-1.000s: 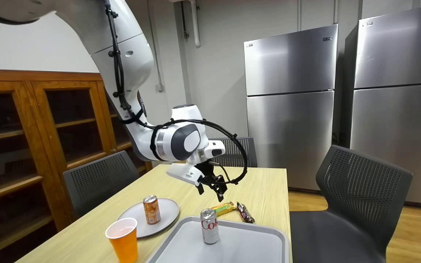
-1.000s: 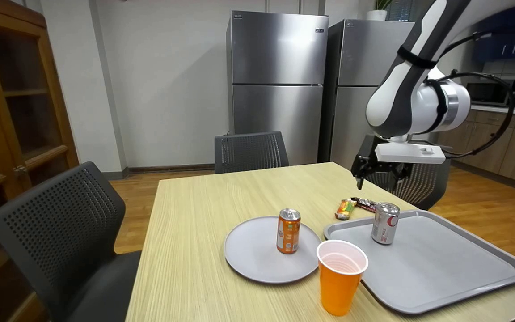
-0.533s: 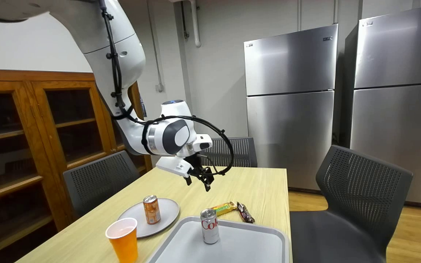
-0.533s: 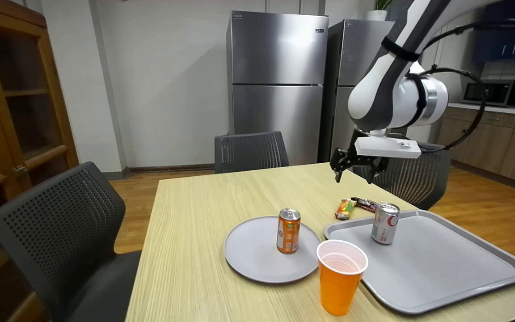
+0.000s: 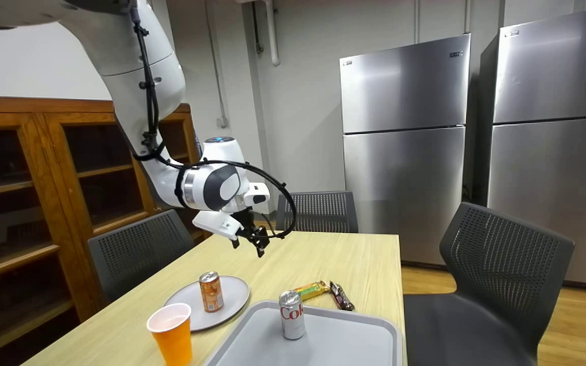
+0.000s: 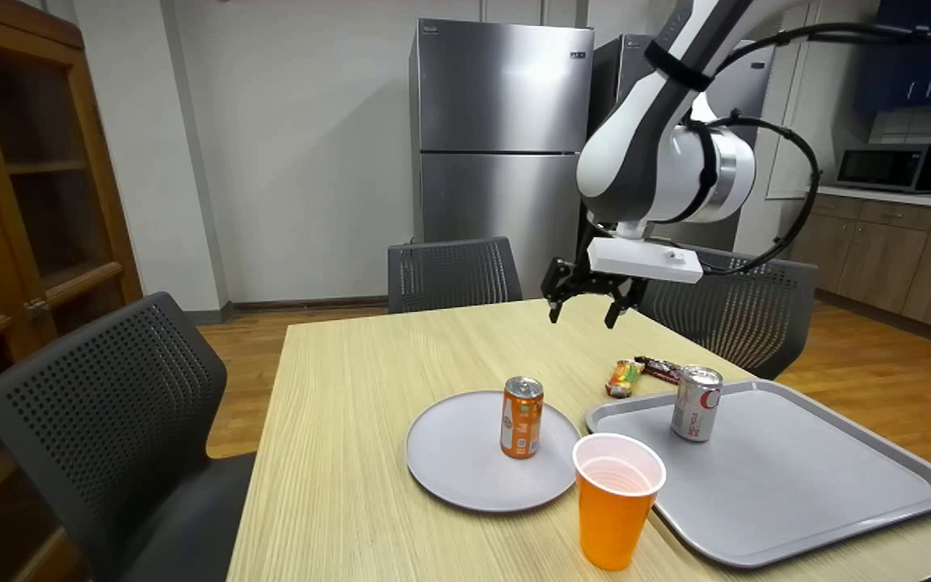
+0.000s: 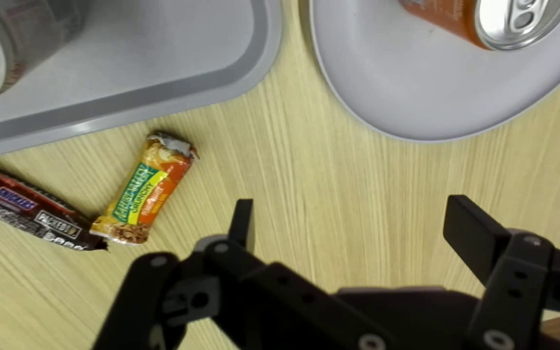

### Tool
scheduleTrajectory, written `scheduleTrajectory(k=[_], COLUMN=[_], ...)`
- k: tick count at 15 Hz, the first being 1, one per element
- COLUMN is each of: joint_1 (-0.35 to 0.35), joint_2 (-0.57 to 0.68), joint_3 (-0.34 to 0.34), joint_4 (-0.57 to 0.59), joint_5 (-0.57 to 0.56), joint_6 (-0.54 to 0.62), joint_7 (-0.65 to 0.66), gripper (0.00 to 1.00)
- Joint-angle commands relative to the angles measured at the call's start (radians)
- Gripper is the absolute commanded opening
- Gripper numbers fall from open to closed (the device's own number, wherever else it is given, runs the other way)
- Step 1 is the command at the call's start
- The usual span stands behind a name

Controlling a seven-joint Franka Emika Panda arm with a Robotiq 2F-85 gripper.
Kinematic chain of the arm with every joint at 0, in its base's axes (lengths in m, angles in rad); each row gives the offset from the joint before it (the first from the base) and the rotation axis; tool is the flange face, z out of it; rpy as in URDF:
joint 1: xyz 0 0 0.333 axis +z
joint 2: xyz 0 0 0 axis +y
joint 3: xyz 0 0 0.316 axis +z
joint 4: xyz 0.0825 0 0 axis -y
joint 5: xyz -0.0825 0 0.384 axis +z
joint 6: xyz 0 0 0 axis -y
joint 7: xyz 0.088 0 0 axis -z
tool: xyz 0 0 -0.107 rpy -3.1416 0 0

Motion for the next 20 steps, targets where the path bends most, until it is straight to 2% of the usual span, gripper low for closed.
scheduleTrajectory(k=[1,4,5,13,20], joint_1=[-0.022,-0.016,0.012,0.011,-0.019], joint_2=[0.019,0.037,0.018,0.032,0.039], joint_3=[0.069,0.088,0.054,0.060,0.168], joint_4=[0.037,0.050,0.025,0.037,0.031], joint_5=[0.055,0.063,0.050,0.050,0.081], joint_6=[-0.016,-0.004,-0.004,-0.004,0.008], joint_7=[-0.059,-0.071,-0.033,-0.042,-0.108], gripper=[1.00,1.00,1.00,1.00,1.00])
